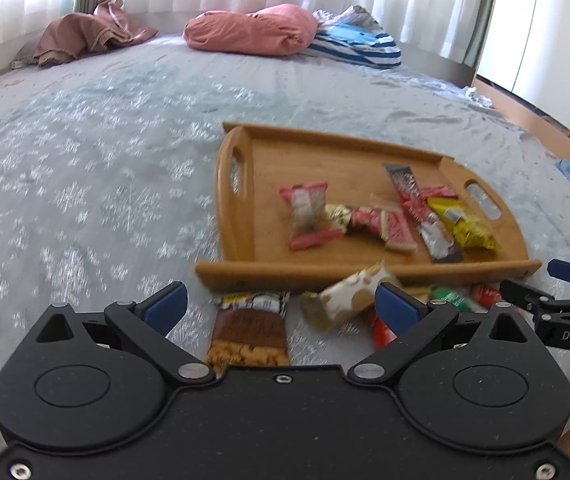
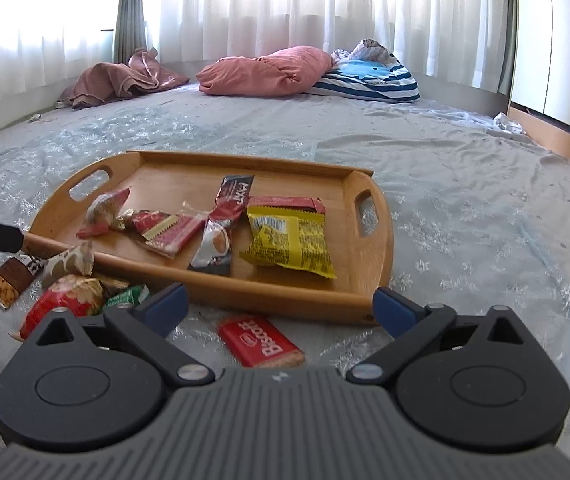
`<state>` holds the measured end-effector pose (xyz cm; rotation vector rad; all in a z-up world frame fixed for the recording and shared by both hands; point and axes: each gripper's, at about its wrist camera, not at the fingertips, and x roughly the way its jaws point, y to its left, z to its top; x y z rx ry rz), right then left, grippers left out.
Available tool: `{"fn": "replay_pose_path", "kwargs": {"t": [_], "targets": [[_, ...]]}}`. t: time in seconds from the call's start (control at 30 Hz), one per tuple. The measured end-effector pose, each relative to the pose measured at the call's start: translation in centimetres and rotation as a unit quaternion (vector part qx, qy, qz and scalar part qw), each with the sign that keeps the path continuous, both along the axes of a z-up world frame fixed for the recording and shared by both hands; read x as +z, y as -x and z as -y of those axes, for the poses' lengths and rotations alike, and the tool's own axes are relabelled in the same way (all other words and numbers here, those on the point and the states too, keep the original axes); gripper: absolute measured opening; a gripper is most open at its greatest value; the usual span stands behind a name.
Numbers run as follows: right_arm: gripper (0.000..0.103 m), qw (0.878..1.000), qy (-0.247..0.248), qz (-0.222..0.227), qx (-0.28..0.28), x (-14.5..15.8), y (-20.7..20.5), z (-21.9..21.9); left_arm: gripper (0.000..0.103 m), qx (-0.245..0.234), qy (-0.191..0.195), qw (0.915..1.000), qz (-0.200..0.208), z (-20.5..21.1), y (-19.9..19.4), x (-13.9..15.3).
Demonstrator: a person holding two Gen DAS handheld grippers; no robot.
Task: Organize snacks
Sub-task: 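Withdraw both tools from the tray toward the snack pile, then grasp the peanut pack with the left tool while the right tool grasps the Biscoff biscuit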
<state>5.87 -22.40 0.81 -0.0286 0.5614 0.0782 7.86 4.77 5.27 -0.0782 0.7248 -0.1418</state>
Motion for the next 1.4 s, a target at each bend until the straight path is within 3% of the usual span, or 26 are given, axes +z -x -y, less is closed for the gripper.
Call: {"fn": "replay_pose_path", "kwargs": {"t": [0.57,1.1,1.3,1.4], "targets": [[0.103,0.998,-0.044,-0.018,-0.028,-3.4,-0.7,1.3,0.099,0.016,-0.02,0.9995,-0.016,-0.4,0.3,-3.6],[0.103,0.999,-0.02,-0.01,-0.024,-4.5,-0.4,0.5,0.092,0.021,-0.052,0.9984,0.002,0.5,0.1,-4.9],[0.102,1.0,-0.021,-0.004,-0.017,-4.5,-0.3,0.5,0.079,0.021,-0.064,0.9977,0.009,0.3,0.5,-4.8],[0.096,1.0,-0.02,0.001,-0.01,-4.5,-0.1,0.5,0.064,0.008,-0.074,0.9971,0.016,0.5,1.0,-4.6]]}}
